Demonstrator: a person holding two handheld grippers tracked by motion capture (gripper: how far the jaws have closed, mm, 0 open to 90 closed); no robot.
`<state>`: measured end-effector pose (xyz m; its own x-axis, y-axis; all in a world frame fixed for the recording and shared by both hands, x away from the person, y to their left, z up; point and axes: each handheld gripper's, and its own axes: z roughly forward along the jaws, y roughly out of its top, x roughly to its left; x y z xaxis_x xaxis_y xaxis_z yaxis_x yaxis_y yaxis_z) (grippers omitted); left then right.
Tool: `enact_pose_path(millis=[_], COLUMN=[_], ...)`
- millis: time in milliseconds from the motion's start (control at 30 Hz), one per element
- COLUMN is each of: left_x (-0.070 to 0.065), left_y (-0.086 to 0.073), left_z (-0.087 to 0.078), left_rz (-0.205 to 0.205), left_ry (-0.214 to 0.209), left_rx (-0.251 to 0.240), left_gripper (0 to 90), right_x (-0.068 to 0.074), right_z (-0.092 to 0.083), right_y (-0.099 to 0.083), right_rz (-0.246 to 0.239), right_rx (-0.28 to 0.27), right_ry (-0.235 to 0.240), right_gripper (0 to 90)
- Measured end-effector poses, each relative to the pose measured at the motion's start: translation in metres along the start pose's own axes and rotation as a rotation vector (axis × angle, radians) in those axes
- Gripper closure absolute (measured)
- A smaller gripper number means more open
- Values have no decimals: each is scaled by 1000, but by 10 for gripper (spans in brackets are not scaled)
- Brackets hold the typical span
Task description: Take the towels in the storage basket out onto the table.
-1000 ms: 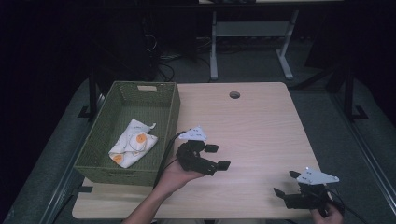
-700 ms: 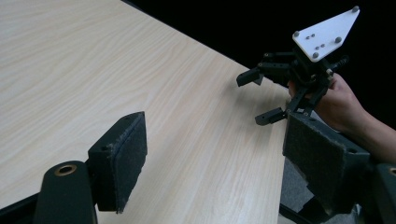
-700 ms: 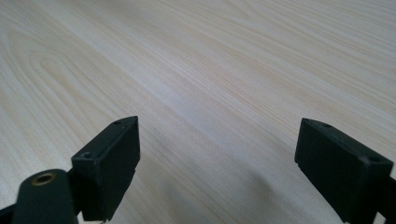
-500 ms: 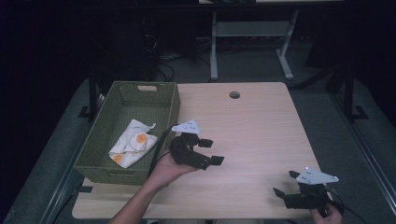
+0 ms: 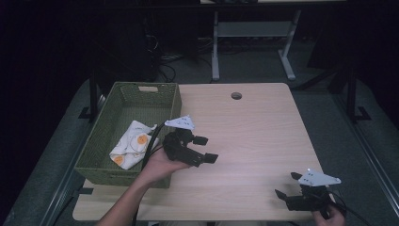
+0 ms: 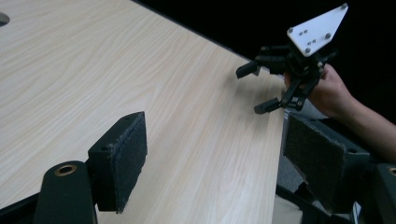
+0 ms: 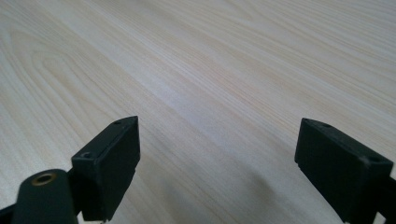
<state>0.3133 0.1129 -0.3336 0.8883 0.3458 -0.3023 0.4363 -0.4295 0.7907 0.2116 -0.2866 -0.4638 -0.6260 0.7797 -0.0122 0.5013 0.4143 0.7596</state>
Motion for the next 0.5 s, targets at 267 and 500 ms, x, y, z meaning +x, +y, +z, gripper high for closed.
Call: enact_pose_path(millis=[267, 500], left_x=[13, 25], left_y=[-3, -4], left_z=[-15, -33], left_rz=[-13, -23], left_ry=[-2, -4], left_rx=[3, 14], left_gripper=[220, 220], right_x=[1, 1], right_z=[0, 0], right_y=[0, 1], right_rz=[-7, -9], right_rx=[1, 3], right_ry=[0, 1], right_gripper=[139, 139])
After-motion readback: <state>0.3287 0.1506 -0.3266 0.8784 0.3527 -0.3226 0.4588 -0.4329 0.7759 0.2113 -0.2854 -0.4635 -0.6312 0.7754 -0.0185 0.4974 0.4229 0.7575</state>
